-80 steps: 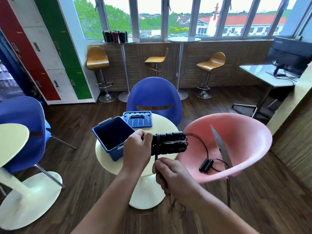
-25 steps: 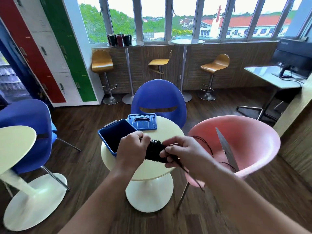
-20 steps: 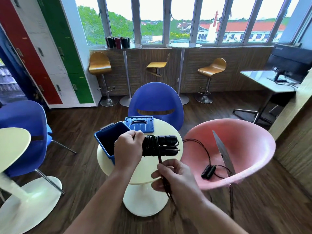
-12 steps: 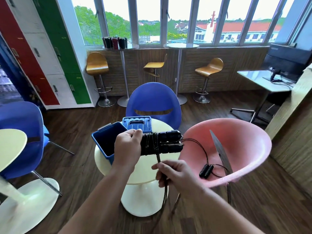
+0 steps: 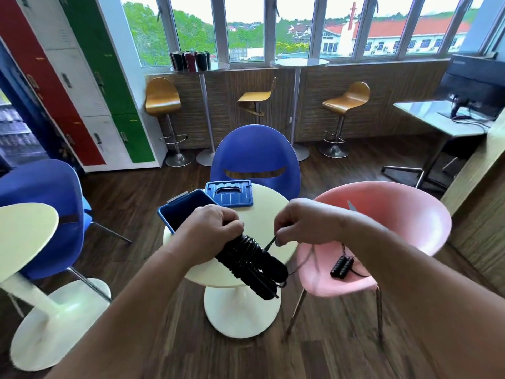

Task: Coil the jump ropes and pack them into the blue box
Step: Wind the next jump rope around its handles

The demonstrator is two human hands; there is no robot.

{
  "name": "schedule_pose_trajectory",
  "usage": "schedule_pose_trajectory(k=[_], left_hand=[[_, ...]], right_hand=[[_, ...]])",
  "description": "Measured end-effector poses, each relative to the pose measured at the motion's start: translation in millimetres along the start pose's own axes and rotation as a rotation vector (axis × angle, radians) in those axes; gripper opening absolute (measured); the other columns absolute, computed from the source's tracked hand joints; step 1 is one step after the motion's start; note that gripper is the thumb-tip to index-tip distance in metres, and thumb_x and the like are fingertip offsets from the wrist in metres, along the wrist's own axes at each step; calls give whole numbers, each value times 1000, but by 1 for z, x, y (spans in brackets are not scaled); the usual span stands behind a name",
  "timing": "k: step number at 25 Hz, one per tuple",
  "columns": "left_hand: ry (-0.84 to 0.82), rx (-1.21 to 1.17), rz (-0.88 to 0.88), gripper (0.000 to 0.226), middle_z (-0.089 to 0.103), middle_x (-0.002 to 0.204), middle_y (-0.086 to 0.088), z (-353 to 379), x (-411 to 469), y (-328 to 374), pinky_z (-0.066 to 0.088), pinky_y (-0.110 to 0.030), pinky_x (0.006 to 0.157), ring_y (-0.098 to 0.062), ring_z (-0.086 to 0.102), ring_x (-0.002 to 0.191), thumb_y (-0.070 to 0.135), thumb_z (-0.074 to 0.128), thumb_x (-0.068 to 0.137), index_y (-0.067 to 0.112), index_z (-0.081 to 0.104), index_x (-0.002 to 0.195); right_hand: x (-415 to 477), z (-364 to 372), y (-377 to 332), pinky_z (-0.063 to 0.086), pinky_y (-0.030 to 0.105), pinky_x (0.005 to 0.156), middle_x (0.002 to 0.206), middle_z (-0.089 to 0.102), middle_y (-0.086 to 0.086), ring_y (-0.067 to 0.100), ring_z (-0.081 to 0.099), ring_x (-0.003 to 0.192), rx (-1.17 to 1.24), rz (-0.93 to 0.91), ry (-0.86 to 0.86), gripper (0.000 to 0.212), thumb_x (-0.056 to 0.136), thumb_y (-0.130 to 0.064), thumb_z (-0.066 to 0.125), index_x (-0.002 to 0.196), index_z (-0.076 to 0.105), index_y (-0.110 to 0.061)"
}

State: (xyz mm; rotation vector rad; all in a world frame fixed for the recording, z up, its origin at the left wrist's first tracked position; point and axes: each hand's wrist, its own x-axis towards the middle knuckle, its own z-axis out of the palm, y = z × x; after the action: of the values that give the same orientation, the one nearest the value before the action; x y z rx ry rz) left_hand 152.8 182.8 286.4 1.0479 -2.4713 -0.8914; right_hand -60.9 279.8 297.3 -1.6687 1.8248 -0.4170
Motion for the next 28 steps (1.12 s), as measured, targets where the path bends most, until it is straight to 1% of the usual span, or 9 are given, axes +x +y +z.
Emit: schedule_pose_trajectory(k=[3, 5, 7, 11, 16, 18, 21, 24, 28], left_hand=[[20, 182, 36, 28, 67, 64, 2, -1, -2, 3, 58, -39, 62, -15, 65, 65, 41, 56, 85, 23, 68, 68], [59, 239, 51, 30, 67, 65, 0, 0, -2, 3, 58, -40, 60, -16, 65, 65, 45, 54, 83, 22, 67, 69], [101, 242, 34, 29, 68, 66, 0, 4, -1, 1, 58, -40, 57, -16, 66, 65, 43, 55, 85, 22, 68, 71], [305, 258, -35, 31, 66, 64, 1, 14, 8, -2, 43, -33, 55, -20, 64, 68, 43, 55, 88, 20, 66, 71], [539, 140, -66, 36, 61, 58, -1, 36, 5, 2, 42, -35, 57, -25, 60, 62, 37, 54, 95, 13, 61, 68], [603, 41, -78, 37, 58, 54, -2, 43, 4, 4, 41, -36, 56, -25, 57, 58, 33, 55, 95, 12, 58, 65], [651, -87, -83, 40, 56, 51, -4, 42, 6, 5, 44, -40, 56, -24, 57, 55, 31, 53, 96, 9, 57, 64], [652, -148, -48, 43, 56, 50, -6, 38, 9, 4, 44, -41, 54, -25, 57, 53, 39, 46, 91, 8, 57, 63], [677, -193, -60, 42, 55, 49, -6, 33, 8, 1, 40, -37, 52, -22, 55, 52, 38, 47, 89, 7, 58, 62]], right_hand=[[1, 11, -13, 53, 28, 50, 61, 49, 3, 18, 49, 55, 71, 87, -1, 17, 85, -23, 72, 79, 73, -7], [0, 18, -18, 44, 24, 42, 66, 47, 5, 19, 43, 54, 235, 193, 12, 23, 88, -26, 65, 78, 69, -5], [-4, 26, -22, 34, 20, 41, 59, 42, 0, 15, 34, 47, 502, 275, 57, 26, 94, -23, 54, 72, 61, -11], [-16, 52, -26, 36, 17, 35, 56, 48, 0, 9, 37, 37, 723, 209, 166, 26, 100, -12, 49, 76, 59, -12], [-30, 96, -26, 52, 29, 41, 56, 59, 7, 16, 48, 36, 1188, 122, 167, 25, 109, -19, 44, 93, 58, -6], [-34, 112, -28, 50, 28, 44, 60, 56, 6, 16, 45, 41, 1356, 86, 144, 26, 109, -20, 42, 97, 60, -6], [-37, 134, -23, 34, 26, 46, 61, 49, 3, 14, 36, 49, 1550, 131, 107, 37, 107, -26, 42, 100, 72, -5], [-35, 141, -16, 28, 25, 51, 61, 46, 0, 12, 37, 54, 1636, 192, 117, 48, 104, -37, 42, 95, 80, -9], [-39, 140, -15, 41, 27, 55, 66, 51, 0, 12, 48, 62, 1551, 109, 243, 29, 90, -36, 61, 83, 78, -14]])
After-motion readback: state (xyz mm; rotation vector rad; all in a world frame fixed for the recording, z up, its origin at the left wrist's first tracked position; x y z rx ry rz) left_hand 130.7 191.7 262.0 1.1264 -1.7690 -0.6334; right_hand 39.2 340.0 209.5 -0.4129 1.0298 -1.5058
